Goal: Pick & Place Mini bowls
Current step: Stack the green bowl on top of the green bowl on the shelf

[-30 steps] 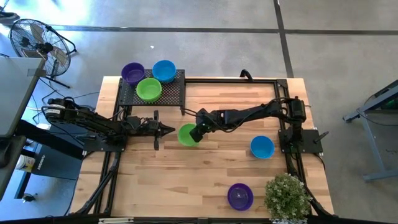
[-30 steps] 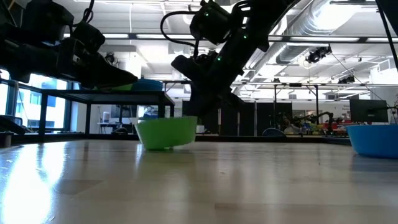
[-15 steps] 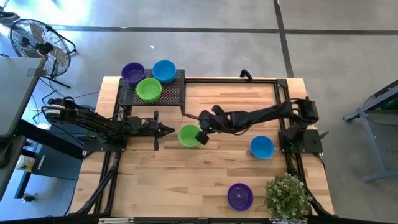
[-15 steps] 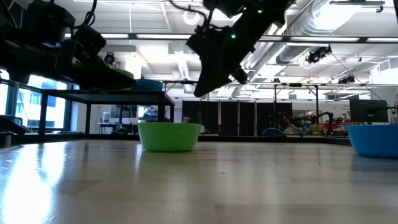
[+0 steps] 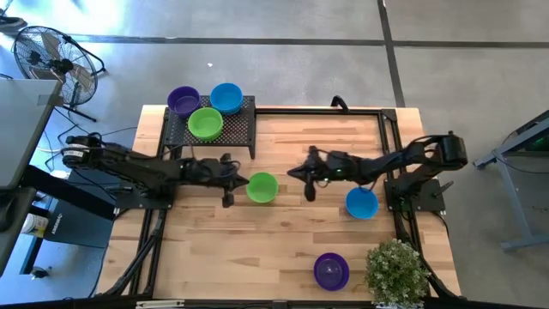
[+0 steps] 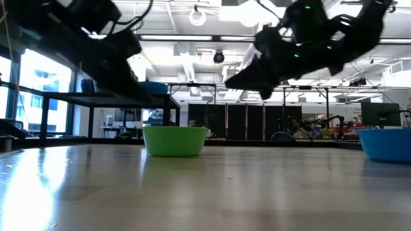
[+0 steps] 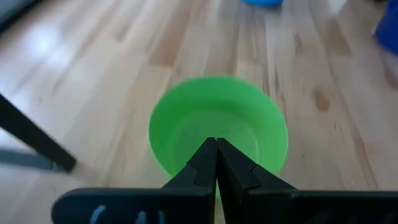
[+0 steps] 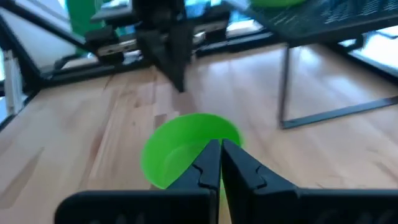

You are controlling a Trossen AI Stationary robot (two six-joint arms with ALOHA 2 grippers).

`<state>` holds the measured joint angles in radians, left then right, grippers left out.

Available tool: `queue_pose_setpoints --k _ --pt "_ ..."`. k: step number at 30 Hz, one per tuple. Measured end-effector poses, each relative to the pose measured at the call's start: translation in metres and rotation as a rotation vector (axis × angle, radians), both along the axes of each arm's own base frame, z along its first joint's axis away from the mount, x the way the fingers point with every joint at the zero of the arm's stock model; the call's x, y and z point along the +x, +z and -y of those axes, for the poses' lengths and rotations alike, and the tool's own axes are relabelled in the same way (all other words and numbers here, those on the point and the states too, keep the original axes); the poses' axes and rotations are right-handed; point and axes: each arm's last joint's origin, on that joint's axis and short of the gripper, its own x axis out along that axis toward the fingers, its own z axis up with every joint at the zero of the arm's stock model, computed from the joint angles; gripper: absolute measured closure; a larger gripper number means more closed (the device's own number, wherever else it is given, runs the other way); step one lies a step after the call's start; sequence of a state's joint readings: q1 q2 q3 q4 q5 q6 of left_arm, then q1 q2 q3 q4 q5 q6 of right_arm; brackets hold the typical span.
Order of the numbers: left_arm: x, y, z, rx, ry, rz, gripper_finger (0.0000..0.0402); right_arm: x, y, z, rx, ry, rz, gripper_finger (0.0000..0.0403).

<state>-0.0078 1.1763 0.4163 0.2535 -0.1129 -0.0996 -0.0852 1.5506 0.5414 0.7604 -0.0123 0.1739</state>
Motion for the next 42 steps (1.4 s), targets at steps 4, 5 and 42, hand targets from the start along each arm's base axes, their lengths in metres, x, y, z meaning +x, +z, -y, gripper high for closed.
queue_pose_setpoints --k 4,5,42 --pt "0.004 0.011 0.001 -0.042 -0.003 -0.132 0.0399 -0.025 -0.006 0.002 -0.014 -0.043 0.054 0.0401" --pt "0.005 0.013 0.001 -0.057 -0.001 -0.155 0.0396 -0.030 -0.007 0.002 -0.017 -0.053 0.065 0.0401" --pt "0.102 -0.014 0.035 0.025 -0.071 -0.629 0.0342 -0.054 -0.017 0.000 -0.065 -0.068 0.093 0.0401"
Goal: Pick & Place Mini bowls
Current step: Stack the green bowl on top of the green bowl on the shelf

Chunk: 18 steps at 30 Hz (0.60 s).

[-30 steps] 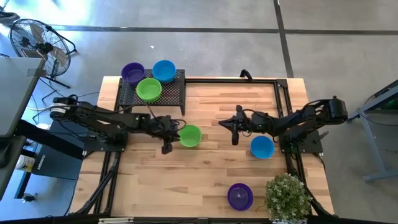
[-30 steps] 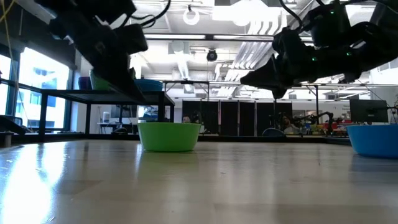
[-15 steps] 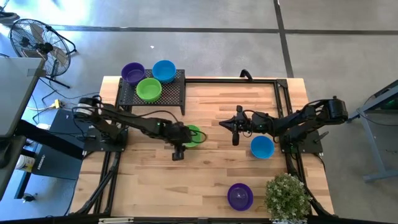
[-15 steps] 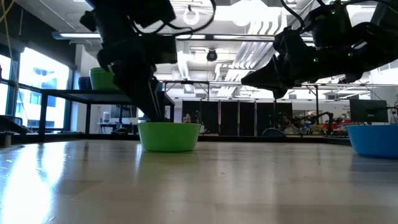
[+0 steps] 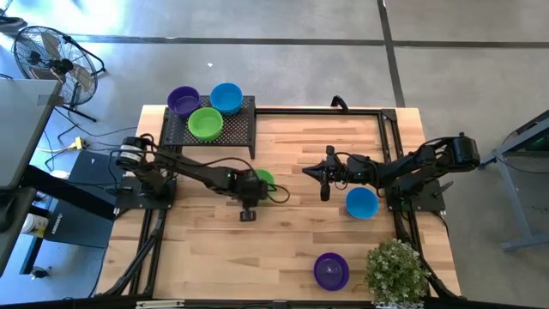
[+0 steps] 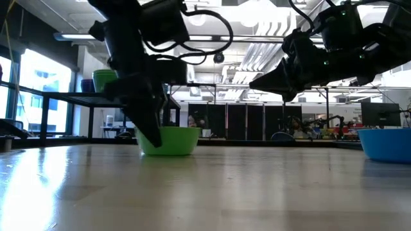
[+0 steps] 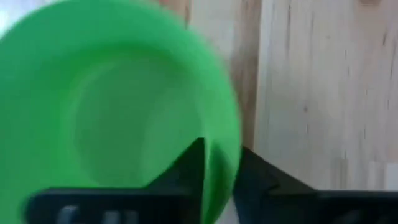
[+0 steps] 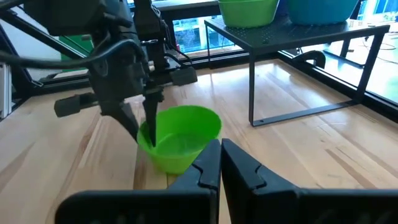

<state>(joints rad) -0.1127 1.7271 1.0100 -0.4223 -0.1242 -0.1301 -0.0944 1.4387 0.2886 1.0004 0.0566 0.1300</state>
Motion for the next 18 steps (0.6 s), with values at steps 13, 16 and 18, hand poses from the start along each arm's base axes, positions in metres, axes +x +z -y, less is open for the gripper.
queue_pose_setpoints --k 13,16,18 --pt "-0.015 0.091 -0.003 0.046 0.003 0.054 0.0398 0.000 -0.001 0.000 0.001 0.000 -0.011 0.0401" --pt "-0.025 0.126 -0.011 0.046 0.020 0.082 0.0398 0.000 -0.001 0.000 0.001 0.000 -0.015 0.0400" --pt "-0.033 0.148 -0.020 0.044 0.053 0.108 0.0399 0.000 -0.002 0.000 0.001 0.000 -0.017 0.0402"
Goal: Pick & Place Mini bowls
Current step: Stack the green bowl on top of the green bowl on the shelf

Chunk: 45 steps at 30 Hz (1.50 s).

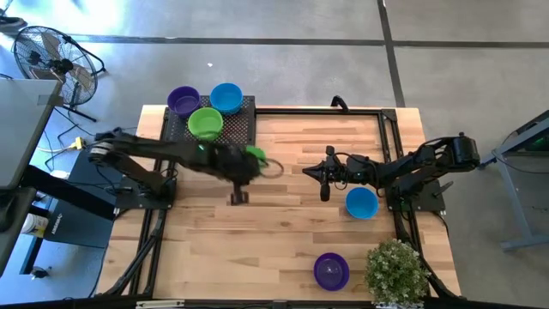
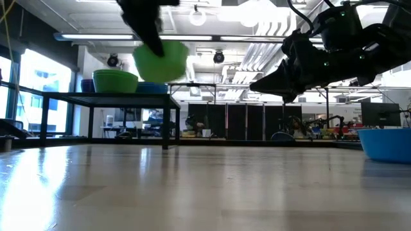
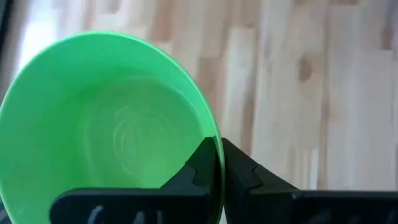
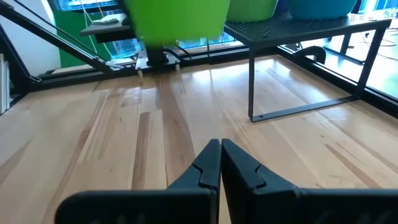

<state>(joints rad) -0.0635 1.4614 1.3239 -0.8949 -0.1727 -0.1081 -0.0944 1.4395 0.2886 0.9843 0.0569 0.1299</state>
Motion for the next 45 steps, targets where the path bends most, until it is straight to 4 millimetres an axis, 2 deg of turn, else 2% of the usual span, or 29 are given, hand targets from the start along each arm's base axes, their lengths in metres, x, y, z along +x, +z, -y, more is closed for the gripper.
queue_pose_setpoints --k 4,8,11,13,15,20,25,29,33,45 --pt "-0.025 0.041 -0.024 -0.001 0.096 0.011 0.0399 0.000 0.000 0.000 0.000 0.000 0.000 0.0401" --pt "-0.052 0.067 -0.051 0.035 0.234 -0.030 0.0400 0.000 0.000 0.000 0.000 0.000 0.000 0.0402" --pt "-0.072 0.071 -0.071 0.063 0.323 -0.113 0.0400 0.000 0.000 0.000 0.000 -0.002 -0.001 0.0401" --pt "-0.075 0.073 -0.085 0.064 0.361 -0.094 0.0400 -0.001 -0.001 0.000 0.000 -0.004 -0.002 0.0401" --pt "-0.085 0.068 -0.099 0.046 0.390 -0.157 0.0400 -0.001 -0.001 0.000 0.000 -0.006 -0.002 0.0402" --pt "-0.097 0.069 -0.127 0.048 0.444 -0.164 0.0400 -0.001 -0.001 0.000 -0.001 -0.011 -0.006 0.0401" --pt "-0.104 0.061 -0.145 0.011 0.479 -0.152 0.0401 -0.001 -0.002 0.000 0.000 -0.011 -0.015 0.0401" --pt "-0.109 0.040 -0.149 -0.008 0.501 -0.200 0.0401 -0.001 -0.003 0.000 -0.002 -0.014 -0.031 0.0402" --pt "-0.106 0.021 -0.150 -0.033 0.484 -0.211 0.0401 -0.002 -0.005 0.001 -0.006 -0.031 -0.046 0.0401" --pt "-0.104 0.017 -0.149 -0.079 0.439 -0.183 0.0401 -0.002 -0.006 0.002 -0.008 -0.050 -0.059 0.0402"
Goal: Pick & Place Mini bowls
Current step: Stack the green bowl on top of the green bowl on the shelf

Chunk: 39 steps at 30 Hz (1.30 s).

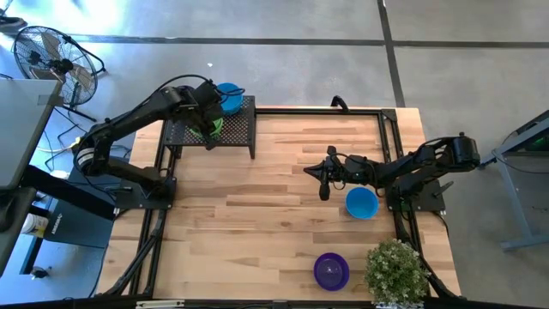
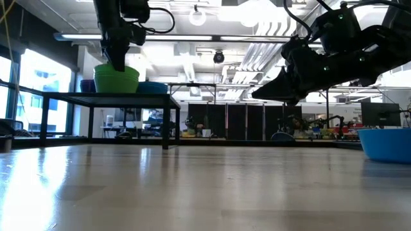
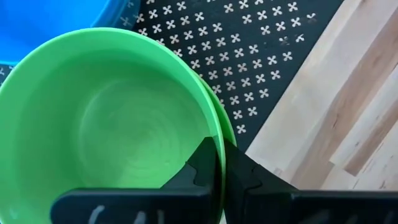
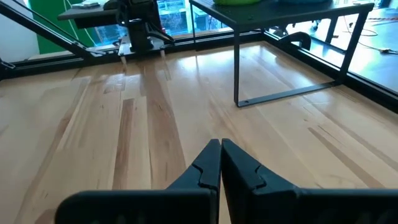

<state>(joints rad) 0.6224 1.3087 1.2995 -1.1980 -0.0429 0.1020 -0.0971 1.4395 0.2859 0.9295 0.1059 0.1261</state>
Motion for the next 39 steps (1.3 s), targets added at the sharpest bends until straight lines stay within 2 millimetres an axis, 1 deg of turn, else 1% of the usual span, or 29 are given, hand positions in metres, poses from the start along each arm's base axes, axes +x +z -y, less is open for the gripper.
queue_pose_setpoints --k 3,5,8,12,16,19,22,29,31,34,39 --pt "0.000 0.000 0.000 -0.008 -0.002 0.000 0.0398 0.000 0.000 0.000 0.000 0.000 -0.001 0.0402" --pt "-0.001 0.000 0.001 -0.015 -0.004 -0.003 0.0388 0.000 0.000 0.000 0.000 0.000 -0.003 0.0400" --pt "-0.001 -0.001 0.001 -0.021 -0.004 -0.009 0.0364 0.000 -0.001 0.000 0.000 0.000 -0.006 0.0402" --pt "-0.002 0.001 0.002 -0.028 0.000 -0.019 0.0322 0.000 -0.001 0.000 0.000 0.000 -0.006 0.0401" --pt "-0.002 0.009 0.002 -0.018 0.002 -0.001 0.0284 0.000 -0.001 0.000 0.000 0.000 -0.005 0.0402" --pt "-0.003 0.016 0.003 -0.011 -0.003 0.004 0.0265 0.000 -0.001 0.000 0.000 0.000 -0.005 0.0401" --pt "-0.003 0.018 0.003 -0.005 -0.005 0.012 0.0255 0.000 -0.001 0.000 0.000 0.000 -0.005 0.0401" --pt "-0.003 0.018 0.003 -0.006 -0.004 0.008 0.0250 0.000 -0.001 0.000 0.000 0.001 -0.005 0.0401" --pt "-0.003 0.018 0.003 -0.008 -0.003 0.002 0.0244 0.000 -0.001 0.000 0.000 0.001 -0.005 0.0402" --pt "-0.004 0.017 0.004 -0.016 0.001 -0.008 0.0220 0.000 -0.001 0.000 0.000 0.001 -0.005 0.0401" --pt "-0.004 0.017 0.003 -0.015 0.017 -0.007 0.0160 0.000 -0.001 0.000 0.000 0.001 -0.005 0.0402"
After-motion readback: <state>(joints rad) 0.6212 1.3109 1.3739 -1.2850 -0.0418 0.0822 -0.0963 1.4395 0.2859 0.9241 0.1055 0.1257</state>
